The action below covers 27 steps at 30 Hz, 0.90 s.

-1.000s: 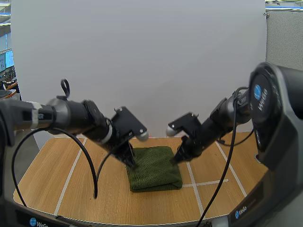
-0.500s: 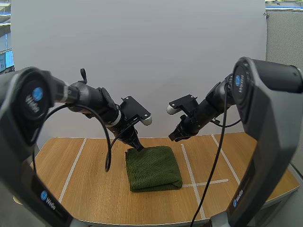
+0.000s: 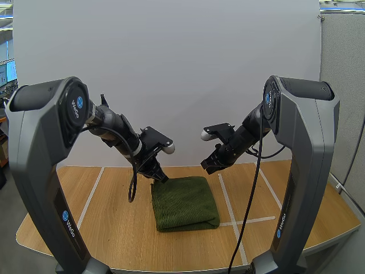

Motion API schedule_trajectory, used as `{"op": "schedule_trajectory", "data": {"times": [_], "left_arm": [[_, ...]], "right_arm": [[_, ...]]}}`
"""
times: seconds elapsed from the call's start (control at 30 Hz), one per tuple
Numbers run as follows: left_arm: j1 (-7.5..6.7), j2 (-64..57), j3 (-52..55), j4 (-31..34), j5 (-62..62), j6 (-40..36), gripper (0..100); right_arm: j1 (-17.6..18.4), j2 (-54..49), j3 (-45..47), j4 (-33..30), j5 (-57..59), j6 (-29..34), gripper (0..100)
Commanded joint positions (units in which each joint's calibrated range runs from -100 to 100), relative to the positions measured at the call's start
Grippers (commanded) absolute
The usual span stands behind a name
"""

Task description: Fold the towel

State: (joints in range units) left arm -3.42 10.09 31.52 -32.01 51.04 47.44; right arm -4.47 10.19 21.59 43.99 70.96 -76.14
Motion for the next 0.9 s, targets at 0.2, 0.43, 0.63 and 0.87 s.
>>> {"op": "schedule_trajectory", "data": {"times": [0.2,0.43,0.63,0.87], "left_arm": [[0.06,0.8,-0.5,-1.1,-2.8,0.4,0],[0.06,6.2,-0.5,-1.1,-3.9,0.7,0],[0.06,8.2,-0.5,-2.1,-3.8,0.7,0],[0.06,0.8,-0.5,-2.3,2.1,0.1,0]], "right_arm": [[1.4,3.8,-0.3,0.6,-1.8,0.1,0],[1.4,6.9,-0.3,-0.1,-4.2,0.1,0],[1.4,9.5,0.0,-0.1,-3.5,0.3,0],[1.3,2.4,0.0,-2.9,-0.8,3.9,0]]}}
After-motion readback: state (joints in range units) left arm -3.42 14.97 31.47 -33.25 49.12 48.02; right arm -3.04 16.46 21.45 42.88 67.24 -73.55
